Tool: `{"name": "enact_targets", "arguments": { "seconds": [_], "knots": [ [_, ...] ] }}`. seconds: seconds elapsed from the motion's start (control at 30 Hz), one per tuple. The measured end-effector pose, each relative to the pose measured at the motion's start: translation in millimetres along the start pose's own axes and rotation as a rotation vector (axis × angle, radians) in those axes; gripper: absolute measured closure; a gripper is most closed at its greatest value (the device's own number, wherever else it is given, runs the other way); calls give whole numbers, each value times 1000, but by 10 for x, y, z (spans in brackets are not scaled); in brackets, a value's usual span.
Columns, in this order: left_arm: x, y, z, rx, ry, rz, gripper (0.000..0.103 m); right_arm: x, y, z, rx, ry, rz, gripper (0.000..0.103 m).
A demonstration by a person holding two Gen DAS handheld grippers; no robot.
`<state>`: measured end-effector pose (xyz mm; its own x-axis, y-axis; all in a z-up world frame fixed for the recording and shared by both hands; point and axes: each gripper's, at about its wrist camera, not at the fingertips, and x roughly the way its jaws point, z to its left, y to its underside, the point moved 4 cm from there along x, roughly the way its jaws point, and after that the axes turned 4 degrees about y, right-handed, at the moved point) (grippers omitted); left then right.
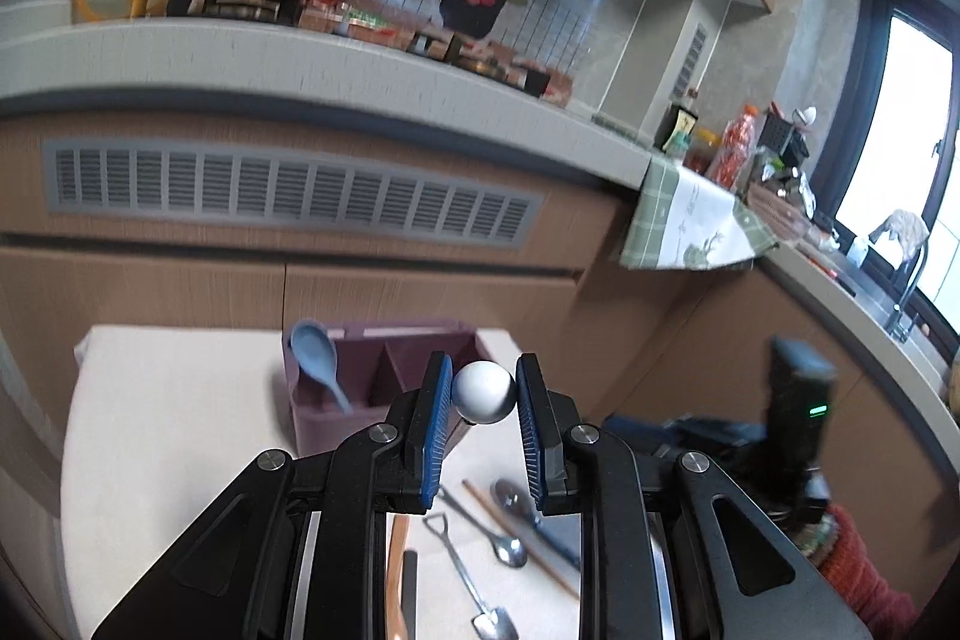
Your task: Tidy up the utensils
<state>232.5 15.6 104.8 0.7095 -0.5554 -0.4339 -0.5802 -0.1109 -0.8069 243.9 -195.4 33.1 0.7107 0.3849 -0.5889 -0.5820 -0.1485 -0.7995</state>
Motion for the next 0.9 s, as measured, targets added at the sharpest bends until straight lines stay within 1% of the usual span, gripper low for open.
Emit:
{"name": "enact_targets", "arguments": {
  "seconds": [0.03, 0.07, 0.13, 0.2, 0.3, 0.37, 0.4, 0.43, 0.47, 0.53, 0.67, 0.73, 0.77, 0.8, 0.87, 0.9],
  "knots": [
    [21, 47, 33, -6, 1, 12, 80, 132, 135, -43, 19, -40, 51, 76],
    [36, 96, 66, -11, -2, 23, 80, 243, 257, -73, 28, -63, 90, 74],
    [52, 152, 119, -17, -10, 35, 80, 450, 507, -137, 26, -44, 157, 74],
    [58, 203, 175, -24, -18, 41, 80, 637, 761, -190, -1, 6, 224, 74],
    [77, 276, 264, -44, -22, 53, 80, 781, 1041, -232, -25, 31, 294, 74],
    [125, 328, 311, -57, -20, 69, 80, 843, 1169, -231, -33, 28, 325, 74],
    [151, 346, 320, -62, -19, 77, 80, 883, 1215, -222, -42, 41, 338, 74],
    [171, 362, 329, -66, -18, 82, 80, 917, 1235, -223, -54, 58, 342, 74],
    [195, 381, 338, -70, -15, 90, 80, 929, 1228, -210, -75, 76, 316, 74],
    [222, 406, 344, -77, -13, 99, 80, 1004, 1197, -167, -105, 113, 304, 73],
    [245, 455, 357, -88, -17, 109, 80, 1201, 1037, -114, -118, 115, 283, 68],
    [237, 473, 353, -89, -18, 115, 80, 1253, 966, -113, -119, 128, 291, 73],
    [233, 483, 348, -88, -18, 119, 80, 1259, 954, -102, -123, 134, 294, 73],
    [228, 481, 343, -87, -18, 122, 80, 1223, 935, -82, -131, 138, 286, 73],
    [179, 438, 313, -90, -12, 114, 80, 1044, 829, -40, -125, 129, 231, 73],
    [154, 392, 298, -89, -6, 106, 80, 883, 713, -19, -106, 114, 186, 73]
  ]
}}
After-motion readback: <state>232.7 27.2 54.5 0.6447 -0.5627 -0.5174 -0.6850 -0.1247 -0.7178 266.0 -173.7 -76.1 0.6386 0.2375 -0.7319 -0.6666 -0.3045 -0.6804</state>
